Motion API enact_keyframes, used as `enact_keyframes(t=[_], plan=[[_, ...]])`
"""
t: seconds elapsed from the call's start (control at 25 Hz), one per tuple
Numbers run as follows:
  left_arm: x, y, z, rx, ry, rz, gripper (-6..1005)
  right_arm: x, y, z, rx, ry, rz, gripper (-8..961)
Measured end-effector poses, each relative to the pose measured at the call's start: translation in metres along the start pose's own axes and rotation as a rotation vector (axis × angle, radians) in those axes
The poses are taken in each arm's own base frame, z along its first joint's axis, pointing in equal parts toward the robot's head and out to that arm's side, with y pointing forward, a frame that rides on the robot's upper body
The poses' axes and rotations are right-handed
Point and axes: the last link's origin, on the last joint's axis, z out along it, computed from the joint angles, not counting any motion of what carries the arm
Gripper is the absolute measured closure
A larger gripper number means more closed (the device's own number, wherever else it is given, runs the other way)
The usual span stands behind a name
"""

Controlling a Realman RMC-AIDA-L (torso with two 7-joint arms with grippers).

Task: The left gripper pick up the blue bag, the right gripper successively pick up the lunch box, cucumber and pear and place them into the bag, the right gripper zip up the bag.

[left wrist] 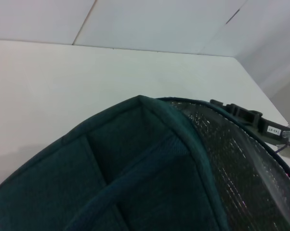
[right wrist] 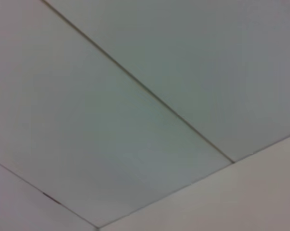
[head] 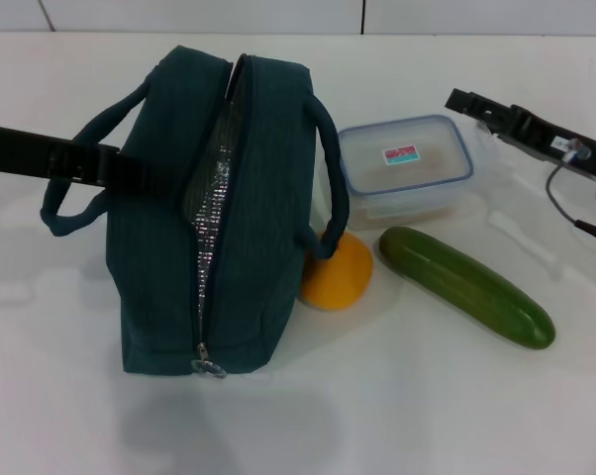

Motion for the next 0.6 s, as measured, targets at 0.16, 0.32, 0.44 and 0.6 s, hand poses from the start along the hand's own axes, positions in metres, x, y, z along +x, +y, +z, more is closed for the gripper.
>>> enact_keyframes(t=[0.16, 0.32, 0.44, 0.6], plan=[[0.0006, 0.0003, 0.0002, -0.001, 0.000, 0.000, 962, 0.0032, -0.0010, 0.0013, 0.011, 0.005, 0.007, 100], [0.0008, 0.0004, 0.0003, -0.001, 0.000, 0.001, 962, 0.0061, -0.0050, -0.0021, 0.025, 0.004, 0.013, 146], [0.0007, 0.0002, 0.0010, -0.004, -0.002, -0.002, 962, 0.0077, -0.0077, -0.0042, 0.036, 0.003, 0.016, 216], [0.0009, -0.0002, 0.0037, -0.016, -0.007, -0.009, 962, 0.0106, -0.0082, -0.0044, 0.038, 0.011, 0.019, 218]])
